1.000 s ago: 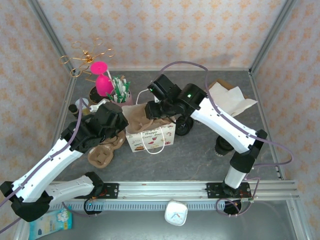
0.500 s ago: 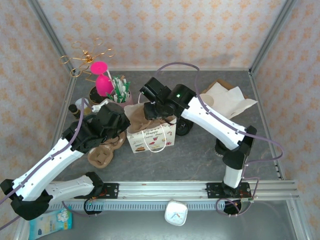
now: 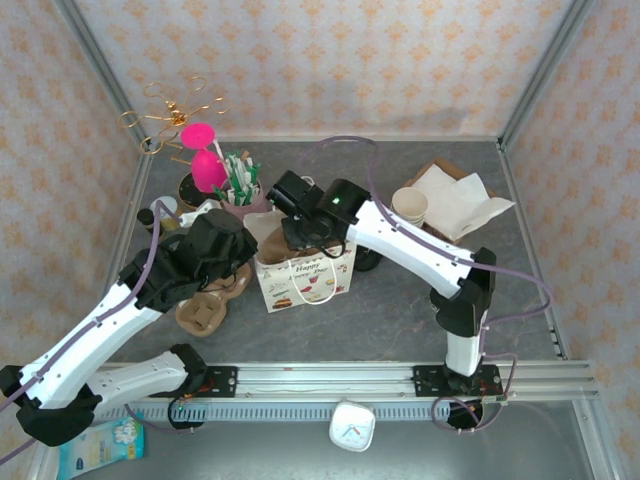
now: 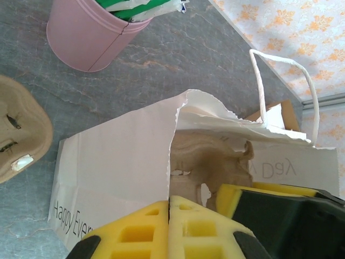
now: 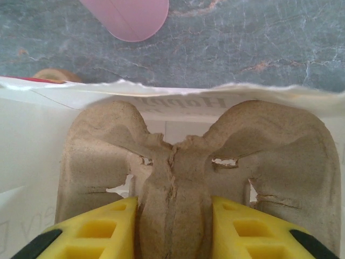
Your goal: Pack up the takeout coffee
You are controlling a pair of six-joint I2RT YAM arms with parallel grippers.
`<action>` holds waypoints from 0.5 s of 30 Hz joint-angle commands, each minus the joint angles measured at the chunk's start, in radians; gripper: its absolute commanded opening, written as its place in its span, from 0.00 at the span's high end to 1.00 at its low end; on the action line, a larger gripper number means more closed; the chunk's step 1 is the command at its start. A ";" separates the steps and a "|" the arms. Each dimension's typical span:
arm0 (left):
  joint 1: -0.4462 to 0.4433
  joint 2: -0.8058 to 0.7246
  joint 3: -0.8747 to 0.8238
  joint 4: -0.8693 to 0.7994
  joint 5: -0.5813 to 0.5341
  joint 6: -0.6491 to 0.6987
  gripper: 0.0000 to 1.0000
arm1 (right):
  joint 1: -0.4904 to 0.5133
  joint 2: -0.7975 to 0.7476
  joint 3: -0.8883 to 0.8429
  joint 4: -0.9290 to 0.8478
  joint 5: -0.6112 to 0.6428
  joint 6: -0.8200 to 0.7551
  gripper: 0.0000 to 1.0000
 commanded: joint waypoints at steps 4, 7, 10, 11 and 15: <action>-0.007 -0.004 -0.030 0.021 -0.019 0.008 1.00 | 0.001 0.042 -0.048 0.044 -0.016 0.005 0.67; -0.008 -0.010 -0.038 0.036 -0.017 0.010 1.00 | 0.001 0.044 -0.100 0.069 -0.012 0.005 0.67; -0.007 -0.009 -0.040 0.015 -0.034 0.016 1.00 | 0.001 0.055 -0.107 0.071 -0.002 -0.001 0.65; -0.008 -0.007 -0.037 0.008 -0.036 0.016 1.00 | -0.001 0.060 -0.114 0.076 0.003 -0.002 0.65; -0.008 -0.011 -0.046 0.015 -0.038 0.016 1.00 | -0.001 0.077 -0.151 0.089 -0.001 -0.004 0.64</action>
